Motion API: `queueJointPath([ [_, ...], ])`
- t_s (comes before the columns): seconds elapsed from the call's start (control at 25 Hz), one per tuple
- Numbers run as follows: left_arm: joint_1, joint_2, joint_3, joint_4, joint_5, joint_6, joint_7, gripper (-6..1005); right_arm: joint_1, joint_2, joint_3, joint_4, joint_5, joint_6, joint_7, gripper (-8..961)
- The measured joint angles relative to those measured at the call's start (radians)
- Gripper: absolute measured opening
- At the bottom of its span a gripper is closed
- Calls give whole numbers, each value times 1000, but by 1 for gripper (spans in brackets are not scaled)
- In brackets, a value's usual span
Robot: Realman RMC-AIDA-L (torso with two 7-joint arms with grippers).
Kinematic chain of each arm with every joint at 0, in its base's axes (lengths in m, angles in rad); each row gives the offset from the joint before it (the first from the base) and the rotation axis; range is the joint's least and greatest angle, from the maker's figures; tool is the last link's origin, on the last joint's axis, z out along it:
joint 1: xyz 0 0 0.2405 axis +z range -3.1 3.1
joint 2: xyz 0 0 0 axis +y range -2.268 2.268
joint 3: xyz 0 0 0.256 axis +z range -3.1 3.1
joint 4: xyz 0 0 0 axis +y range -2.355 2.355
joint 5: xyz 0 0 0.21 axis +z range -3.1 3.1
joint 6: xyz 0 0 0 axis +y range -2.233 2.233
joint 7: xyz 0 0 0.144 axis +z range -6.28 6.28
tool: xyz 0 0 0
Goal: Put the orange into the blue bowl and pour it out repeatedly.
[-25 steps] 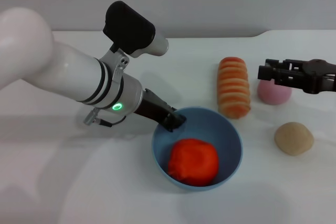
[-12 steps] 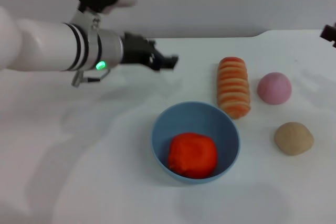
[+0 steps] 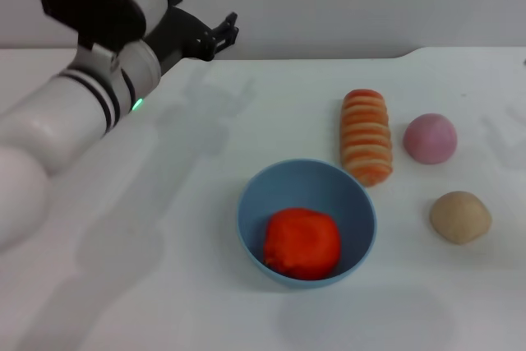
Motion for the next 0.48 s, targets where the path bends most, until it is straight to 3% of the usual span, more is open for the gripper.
queueJointPath([
  [0.08, 44, -2, 97, -42, 0, -222, 5, 810, -1, -1, 1, 111, 142, 9, -194, 475],
  [0.28, 64, -5, 232, -132, -1, -501, -2, 810, 2, 0, 2, 272, 357, 14, -448, 477],
  [0.48, 77, -10, 314, -188, -7, -611, -10, 810, -4, 0, 2, 332, 403, 7, -459, 477],
])
